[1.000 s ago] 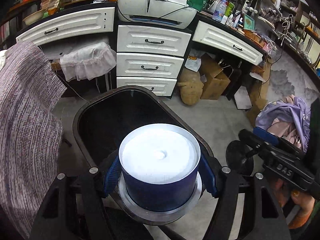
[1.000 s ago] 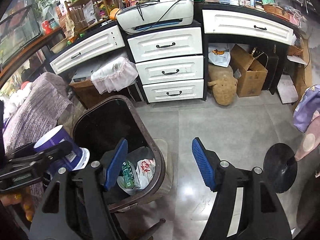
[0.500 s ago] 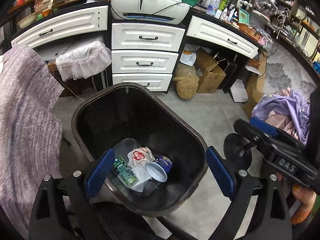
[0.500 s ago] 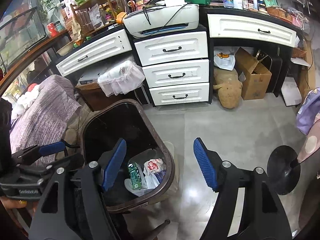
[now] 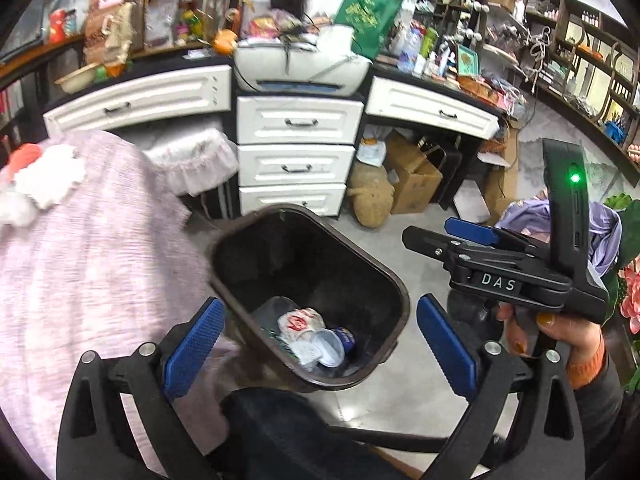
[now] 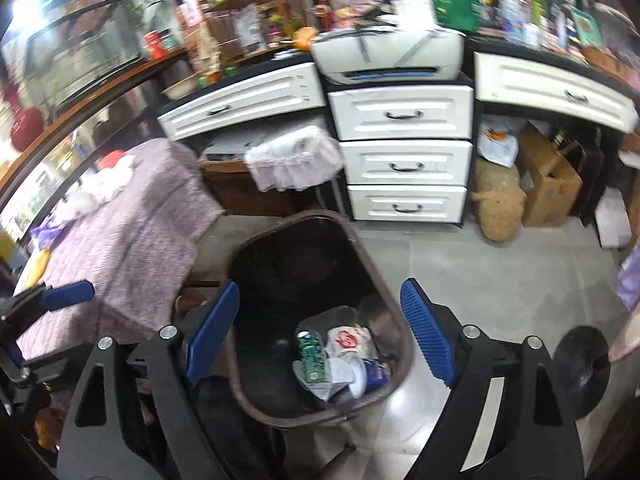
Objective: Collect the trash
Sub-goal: 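Lower the blue cup into the bin and open the left gripper, then return to the table and grasp the yellow foam net with the left gripper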
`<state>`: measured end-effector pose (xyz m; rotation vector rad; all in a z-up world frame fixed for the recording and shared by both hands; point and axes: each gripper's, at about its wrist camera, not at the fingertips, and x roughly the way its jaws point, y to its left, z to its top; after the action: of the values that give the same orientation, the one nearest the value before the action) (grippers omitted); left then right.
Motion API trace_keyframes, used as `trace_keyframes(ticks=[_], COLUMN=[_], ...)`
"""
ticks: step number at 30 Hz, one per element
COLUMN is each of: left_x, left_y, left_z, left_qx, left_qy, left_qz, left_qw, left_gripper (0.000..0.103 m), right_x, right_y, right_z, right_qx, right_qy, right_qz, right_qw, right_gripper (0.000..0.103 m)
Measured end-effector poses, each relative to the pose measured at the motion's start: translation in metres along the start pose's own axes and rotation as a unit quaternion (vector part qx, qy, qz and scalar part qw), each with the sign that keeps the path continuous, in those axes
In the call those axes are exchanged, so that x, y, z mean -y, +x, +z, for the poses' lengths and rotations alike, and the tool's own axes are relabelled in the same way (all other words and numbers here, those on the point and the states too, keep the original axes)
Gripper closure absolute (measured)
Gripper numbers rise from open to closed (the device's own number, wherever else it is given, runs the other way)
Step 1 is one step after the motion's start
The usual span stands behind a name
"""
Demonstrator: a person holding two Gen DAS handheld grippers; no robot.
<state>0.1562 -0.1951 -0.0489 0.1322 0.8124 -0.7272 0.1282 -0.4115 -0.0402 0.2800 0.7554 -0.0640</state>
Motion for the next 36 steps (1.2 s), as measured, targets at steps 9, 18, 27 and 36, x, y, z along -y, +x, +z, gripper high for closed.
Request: trace_keyframes(ticks=[9,18,27,36], left_x=[-0.055,-0.132,-0.208,-0.270], left_y=[-0.063,-0.125,-0.172,-0.186], left_z=[-0.014,-0.033,-0.068,-0.091], left_qx=[0.038,0.073,0.079,0.054], left_qy=[-0.027,-0.090,-0.155,-0.206], left_qz=[0.062,0.143,0.217,0.254], left_qw=[0.9970,0.9829,0.9606,0.9435], left_gripper=[0.006,0.005,0.005,0.005], right_x=[-0.079,-0.162,-0.220,-0.248], right_y=[-0.011,-0.012,-0.006,0.009], right_z=[0.020,0.025,0.020,0.020], right_qx=[0.017,0.006,-0.008,-0.027], right_qy=[-0.081,-0.162,-0.213,-0.223], right_qz=[0.062,0.123,0.158,0.169], right_qw=[0.995,0.979,0.964,0.960], right_gripper=[0.017,0.017,0.017,0.017])
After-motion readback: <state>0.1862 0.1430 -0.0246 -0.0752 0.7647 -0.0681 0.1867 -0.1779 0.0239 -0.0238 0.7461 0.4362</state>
